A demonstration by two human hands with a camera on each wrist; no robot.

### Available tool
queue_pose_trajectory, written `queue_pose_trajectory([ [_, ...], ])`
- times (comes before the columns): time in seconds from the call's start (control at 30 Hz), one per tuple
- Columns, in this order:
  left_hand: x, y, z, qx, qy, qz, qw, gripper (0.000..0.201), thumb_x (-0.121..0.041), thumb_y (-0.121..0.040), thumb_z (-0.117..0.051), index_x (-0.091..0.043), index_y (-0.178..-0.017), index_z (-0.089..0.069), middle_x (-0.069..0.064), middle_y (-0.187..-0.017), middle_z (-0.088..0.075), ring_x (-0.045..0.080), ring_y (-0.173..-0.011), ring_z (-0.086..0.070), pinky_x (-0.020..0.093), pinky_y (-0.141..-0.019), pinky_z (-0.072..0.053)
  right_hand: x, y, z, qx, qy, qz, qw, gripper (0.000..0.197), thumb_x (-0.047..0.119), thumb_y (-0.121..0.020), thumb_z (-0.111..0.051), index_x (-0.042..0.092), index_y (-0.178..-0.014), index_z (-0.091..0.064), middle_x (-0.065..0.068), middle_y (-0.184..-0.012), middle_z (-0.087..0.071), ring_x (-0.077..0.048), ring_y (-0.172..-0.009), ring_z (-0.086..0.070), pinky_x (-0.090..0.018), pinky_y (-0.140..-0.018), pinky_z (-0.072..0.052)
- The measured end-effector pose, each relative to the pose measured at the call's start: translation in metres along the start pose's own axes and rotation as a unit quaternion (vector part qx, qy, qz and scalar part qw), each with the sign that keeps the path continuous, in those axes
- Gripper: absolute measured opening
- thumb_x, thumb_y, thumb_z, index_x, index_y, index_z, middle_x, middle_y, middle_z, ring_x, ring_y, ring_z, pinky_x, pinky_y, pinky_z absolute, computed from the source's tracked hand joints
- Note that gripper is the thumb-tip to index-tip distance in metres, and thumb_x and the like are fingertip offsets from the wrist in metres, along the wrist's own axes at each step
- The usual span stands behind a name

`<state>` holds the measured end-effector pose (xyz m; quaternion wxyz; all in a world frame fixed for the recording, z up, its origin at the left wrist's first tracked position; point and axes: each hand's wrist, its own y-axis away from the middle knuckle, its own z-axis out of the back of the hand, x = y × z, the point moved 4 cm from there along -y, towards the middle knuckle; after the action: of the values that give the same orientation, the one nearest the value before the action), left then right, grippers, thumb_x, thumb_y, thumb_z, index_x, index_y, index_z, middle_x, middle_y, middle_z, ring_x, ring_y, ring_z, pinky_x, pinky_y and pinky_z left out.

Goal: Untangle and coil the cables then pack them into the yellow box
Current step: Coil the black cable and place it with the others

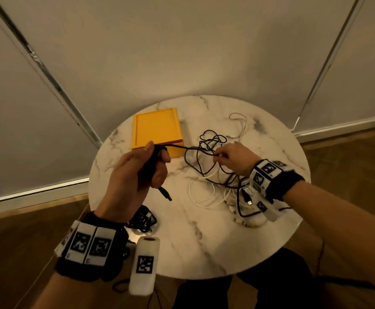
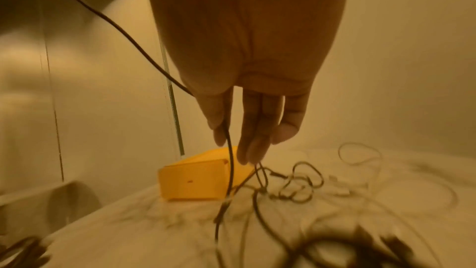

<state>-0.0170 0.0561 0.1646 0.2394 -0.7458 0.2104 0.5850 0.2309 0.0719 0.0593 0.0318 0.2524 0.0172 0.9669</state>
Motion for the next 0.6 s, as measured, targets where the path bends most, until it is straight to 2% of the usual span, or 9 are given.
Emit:
queue_pose_trajectory([
  [0.07, 0.002, 0.002, 0.003, -0.004, 0.016, -0.001, 1.0, 0.036, -0.026, -0.1, -0.031, -0.001, -0.087, -0.052, -0.006, -0.052, -0.052, 0.011, -0.045, -0.038, 0.019, -0.049, -0.035, 0.003, -0.017, 0.024, -0.023, -0.074, -0.03, 0.997, 0.019, 0.018, -0.097, -0.051, 0.009, -0.091, -0.067, -0.014, -0.083, -0.069, -0.025, -0.065, -0.065, -0.027, -0.056, -0.05],
  [0.13, 0.005, 0.001, 0.008, -0.01, 0.023, -0.002, 1.0, 0.039, -0.027, -0.101, -0.029, -0.001, -0.086, -0.053, -0.004, -0.05, -0.047, 0.011, -0.045, -0.037, 0.02, -0.049, -0.035, 0.013, -0.03, 0.065, -0.121, -0.222, -0.039, 0.967, 0.022, 0.011, -0.098, -0.048, 0.012, -0.079, -0.06, -0.02, -0.076, -0.069, -0.022, -0.055, -0.068, -0.024, -0.045, -0.048],
  [0.23, 0.008, -0.001, 0.017, -0.038, 0.035, -0.002, 0.999, 0.038, -0.026, -0.102, -0.028, -0.001, -0.087, -0.052, -0.004, -0.052, -0.048, 0.011, -0.046, -0.039, 0.019, -0.05, -0.038, 0.046, -0.03, 0.139, -0.261, -0.427, 0.037, 0.865, 0.02, 0.001, -0.094, -0.048, 0.011, -0.079, -0.057, -0.016, -0.07, -0.067, -0.02, -0.056, -0.07, -0.028, -0.047, -0.052],
  [0.27, 0.008, -0.003, 0.018, -0.047, 0.039, -0.001, 0.998, 0.037, -0.026, -0.101, -0.029, -0.001, -0.088, -0.052, -0.004, -0.053, -0.049, 0.011, -0.046, -0.039, 0.019, -0.05, -0.038, 0.061, -0.024, 0.162, -0.295, -0.44, 0.085, 0.844, 0.018, -0.001, -0.09, -0.048, 0.011, -0.081, -0.058, -0.016, -0.073, -0.068, -0.023, -0.062, -0.072, -0.029, -0.051, -0.054],
  [0.3, 0.009, -0.004, 0.019, -0.056, 0.044, -0.002, 0.997, 0.038, -0.027, -0.101, -0.029, 0.0, -0.088, -0.053, -0.004, -0.053, -0.048, 0.011, -0.047, -0.039, 0.019, -0.05, -0.038, 0.076, -0.016, 0.18, -0.318, -0.428, 0.13, 0.836, 0.017, -0.002, -0.088, -0.047, 0.009, -0.084, -0.059, -0.017, -0.078, -0.07, -0.026, -0.069, -0.073, -0.03, -0.055, -0.055],
  [0.37, 0.009, -0.005, 0.017, -0.072, 0.061, -0.007, 0.996, 0.039, -0.028, -0.1, -0.029, -0.001, -0.086, -0.054, -0.002, -0.051, -0.046, 0.011, -0.046, -0.039, 0.019, -0.05, -0.038, 0.099, 0.001, 0.201, -0.346, -0.362, 0.188, 0.845, 0.014, 0.0, -0.087, -0.047, 0.005, -0.091, -0.06, -0.021, -0.087, -0.07, -0.026, -0.074, -0.073, -0.031, -0.058, -0.054],
  [0.43, 0.008, -0.005, 0.016, -0.084, 0.093, -0.007, 0.992, 0.039, -0.028, -0.1, -0.03, -0.003, -0.084, -0.055, -0.002, -0.049, -0.044, 0.011, -0.045, -0.038, 0.018, -0.049, -0.038, 0.108, 0.013, 0.198, -0.333, -0.292, 0.18, 0.878, 0.012, 0.005, -0.091, -0.051, 0.002, -0.094, -0.063, -0.019, -0.081, -0.07, -0.02, -0.062, -0.07, -0.024, -0.05, -0.049],
  [0.53, 0.007, -0.004, 0.017, -0.095, 0.159, 0.003, 0.983, 0.04, -0.029, -0.102, -0.028, -0.005, -0.083, -0.054, -0.004, -0.048, -0.041, 0.008, -0.044, -0.037, 0.016, -0.046, -0.037, 0.095, 0.025, 0.155, -0.204, -0.166, 0.096, 0.96, 0.024, 0.022, -0.095, -0.059, 0.006, -0.083, -0.071, -0.007, -0.06, -0.068, -0.009, -0.038, -0.057, -0.019, -0.042, -0.041],
  [0.6, 0.006, -0.002, 0.021, -0.097, 0.196, 0.012, 0.976, 0.042, -0.03, -0.103, -0.028, -0.007, -0.081, -0.054, -0.005, -0.048, -0.039, 0.006, -0.043, -0.036, 0.014, -0.044, -0.036, 0.082, 0.041, 0.118, -0.12, -0.073, 0.062, 0.988, 0.029, 0.033, -0.094, -0.061, 0.013, -0.076, -0.073, 0.003, -0.048, -0.06, -0.004, -0.034, -0.047, -0.012, -0.04, -0.034],
])
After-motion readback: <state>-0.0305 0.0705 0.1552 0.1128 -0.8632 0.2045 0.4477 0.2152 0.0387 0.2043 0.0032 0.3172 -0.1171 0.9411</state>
